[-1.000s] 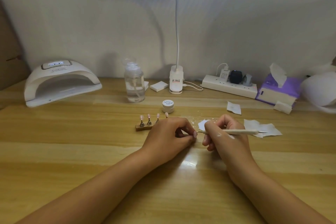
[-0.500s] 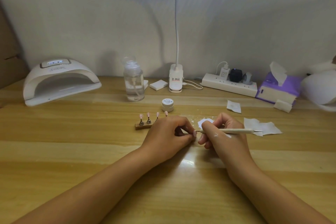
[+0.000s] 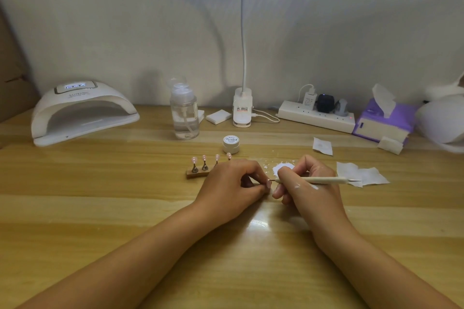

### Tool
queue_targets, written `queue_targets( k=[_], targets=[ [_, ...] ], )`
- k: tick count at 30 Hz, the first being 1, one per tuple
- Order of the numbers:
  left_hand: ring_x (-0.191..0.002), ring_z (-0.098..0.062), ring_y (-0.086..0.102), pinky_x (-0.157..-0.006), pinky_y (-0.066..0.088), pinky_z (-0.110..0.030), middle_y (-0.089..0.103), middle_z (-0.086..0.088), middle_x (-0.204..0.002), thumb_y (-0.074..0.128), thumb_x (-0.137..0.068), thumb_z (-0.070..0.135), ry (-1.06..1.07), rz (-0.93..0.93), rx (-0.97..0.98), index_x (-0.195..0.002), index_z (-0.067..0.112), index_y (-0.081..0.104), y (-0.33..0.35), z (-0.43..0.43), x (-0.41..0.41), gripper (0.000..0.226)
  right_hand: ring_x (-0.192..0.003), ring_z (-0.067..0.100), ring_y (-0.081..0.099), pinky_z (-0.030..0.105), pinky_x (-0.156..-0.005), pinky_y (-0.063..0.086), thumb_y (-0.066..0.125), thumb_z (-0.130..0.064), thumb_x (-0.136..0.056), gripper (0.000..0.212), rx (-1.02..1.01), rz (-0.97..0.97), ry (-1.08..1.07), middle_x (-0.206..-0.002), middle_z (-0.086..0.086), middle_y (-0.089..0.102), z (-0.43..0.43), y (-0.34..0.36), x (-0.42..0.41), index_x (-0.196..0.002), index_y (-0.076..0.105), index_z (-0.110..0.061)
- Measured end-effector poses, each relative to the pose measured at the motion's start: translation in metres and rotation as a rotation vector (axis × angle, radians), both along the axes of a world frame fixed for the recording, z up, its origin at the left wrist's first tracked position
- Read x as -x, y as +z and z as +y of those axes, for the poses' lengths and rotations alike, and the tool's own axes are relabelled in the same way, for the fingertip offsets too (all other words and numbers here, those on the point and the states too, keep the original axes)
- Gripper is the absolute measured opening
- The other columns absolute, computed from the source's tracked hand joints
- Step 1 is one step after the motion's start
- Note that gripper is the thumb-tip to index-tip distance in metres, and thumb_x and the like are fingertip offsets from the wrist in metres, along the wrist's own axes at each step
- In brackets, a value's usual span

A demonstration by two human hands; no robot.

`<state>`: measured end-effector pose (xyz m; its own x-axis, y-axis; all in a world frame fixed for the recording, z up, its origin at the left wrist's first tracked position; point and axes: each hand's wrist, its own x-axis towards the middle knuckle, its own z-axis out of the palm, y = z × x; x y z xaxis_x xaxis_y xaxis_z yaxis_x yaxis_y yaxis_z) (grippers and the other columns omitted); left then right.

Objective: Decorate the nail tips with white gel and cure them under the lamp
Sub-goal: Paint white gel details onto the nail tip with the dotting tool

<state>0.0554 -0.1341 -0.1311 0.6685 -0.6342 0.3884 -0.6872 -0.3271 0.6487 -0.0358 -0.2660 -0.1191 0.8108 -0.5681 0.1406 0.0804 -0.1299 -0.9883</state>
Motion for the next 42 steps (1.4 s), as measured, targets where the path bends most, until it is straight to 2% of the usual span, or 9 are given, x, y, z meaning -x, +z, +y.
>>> queue_targets(
  k=[15, 21, 24, 28, 31, 33, 35, 40, 42],
  targets=[
    [-0.068, 0.003, 0.062, -0.061, 0.04, -0.012, 0.064, 0.023, -0.068, 0.078, -0.08, 0.022, 0.003, 0.003, 0.012, -0.076, 0.033, 0.07, -0.001, 0.0, 0.0, 0.014, -0.045, 0.012, 0.054, 0.018, -0.045, 0.043, 0.066, -0.008, -0.082, 0.026, -0.01, -0.008, -0.012, -0.056, 0.014, 0.067, 0.0, -0.001, 0.0, -0.066, 0.046, -0.012],
    [-0.069, 0.002, 0.062, -0.062, 0.043, -0.014, 0.064, 0.024, -0.07, 0.078, -0.08, 0.023, -0.001, 0.011, 0.011, -0.076, 0.034, 0.07, -0.002, 0.0, -0.002, 0.013, -0.046, 0.012, 0.054, 0.022, -0.049, 0.045, 0.065, -0.009, -0.083, 0.023, -0.001, -0.004, -0.017, -0.056, 0.011, 0.068, 0.002, 0.002, 0.001, -0.069, 0.048, -0.01],
    [-0.07, 0.001, 0.064, -0.066, 0.049, -0.022, 0.068, 0.021, -0.075, 0.077, -0.08, 0.025, -0.004, 0.025, 0.017, -0.079, 0.03, 0.071, -0.003, 0.0, -0.002, 0.008, -0.044, 0.007, 0.049, 0.021, -0.044, 0.042, 0.067, -0.018, -0.088, 0.021, -0.035, -0.088, -0.088, -0.054, 0.003, 0.062, 0.001, 0.003, 0.004, -0.078, 0.05, -0.01],
    [-0.071, 0.0, 0.064, -0.067, 0.048, -0.021, 0.069, 0.022, -0.076, 0.078, -0.081, 0.025, 0.0, 0.043, 0.012, -0.078, 0.034, 0.07, -0.004, 0.0, -0.002, 0.012, -0.05, 0.004, 0.048, 0.028, -0.054, 0.038, 0.069, -0.032, -0.092, 0.023, 0.066, -0.17, -0.192, -0.062, -0.004, 0.056, -0.011, 0.009, 0.004, -0.081, 0.053, -0.019],
    [-0.071, 0.0, 0.064, -0.066, 0.048, -0.02, 0.068, 0.024, -0.077, 0.077, -0.081, 0.024, 0.0, 0.045, 0.006, -0.077, 0.036, 0.07, -0.004, 0.0, -0.002, 0.015, -0.052, 0.0, 0.055, 0.024, -0.054, 0.043, 0.067, -0.039, -0.092, 0.021, 0.151, -0.093, -0.191, -0.067, -0.002, 0.069, -0.027, 0.012, 0.002, -0.085, 0.062, -0.02],
    [-0.072, -0.002, 0.065, -0.068, 0.051, -0.025, 0.07, 0.021, -0.078, 0.077, -0.081, 0.023, -0.001, 0.053, 0.01, -0.078, 0.035, 0.071, -0.004, -0.001, -0.002, 0.014, -0.049, 0.001, 0.052, 0.023, -0.053, 0.042, 0.061, -0.032, -0.096, 0.018, 0.161, -0.021, -0.175, -0.064, -0.001, 0.072, -0.037, 0.01, 0.001, -0.087, 0.061, -0.016],
    [-0.073, -0.003, 0.066, -0.07, 0.053, -0.028, 0.071, 0.017, -0.08, 0.077, -0.082, 0.022, -0.001, 0.059, 0.006, -0.079, 0.033, 0.072, -0.003, -0.001, -0.001, 0.013, -0.049, 0.003, 0.052, 0.031, -0.06, 0.043, 0.06, -0.021, -0.093, 0.012, 0.15, 0.061, -0.169, -0.062, 0.0, 0.072, -0.043, 0.006, 0.0, -0.086, 0.053, -0.014],
    [-0.066, 0.002, 0.061, -0.061, 0.039, -0.016, 0.067, 0.022, -0.072, 0.076, -0.082, 0.021, 0.012, 0.047, -0.008, -0.078, 0.032, 0.071, -0.001, -0.001, 0.0, 0.012, -0.046, -0.003, 0.054, 0.029, -0.06, 0.041, 0.064, -0.017, -0.083, 0.016, 0.194, 0.159, -0.111, -0.062, 0.001, 0.073, -0.043, 0.003, 0.0, -0.074, 0.051, -0.013],
    [-0.067, 0.0, 0.061, -0.061, 0.04, -0.016, 0.069, 0.02, -0.075, 0.076, -0.081, 0.021, 0.01, 0.049, -0.007, -0.079, 0.031, 0.072, -0.001, 0.0, 0.001, 0.011, -0.044, -0.004, 0.054, 0.029, -0.06, 0.04, 0.064, -0.016, -0.081, 0.015, 0.207, 0.188, -0.09, -0.062, 0.001, 0.073, -0.043, 0.004, 0.001, -0.074, 0.051, -0.012]
  ],
)
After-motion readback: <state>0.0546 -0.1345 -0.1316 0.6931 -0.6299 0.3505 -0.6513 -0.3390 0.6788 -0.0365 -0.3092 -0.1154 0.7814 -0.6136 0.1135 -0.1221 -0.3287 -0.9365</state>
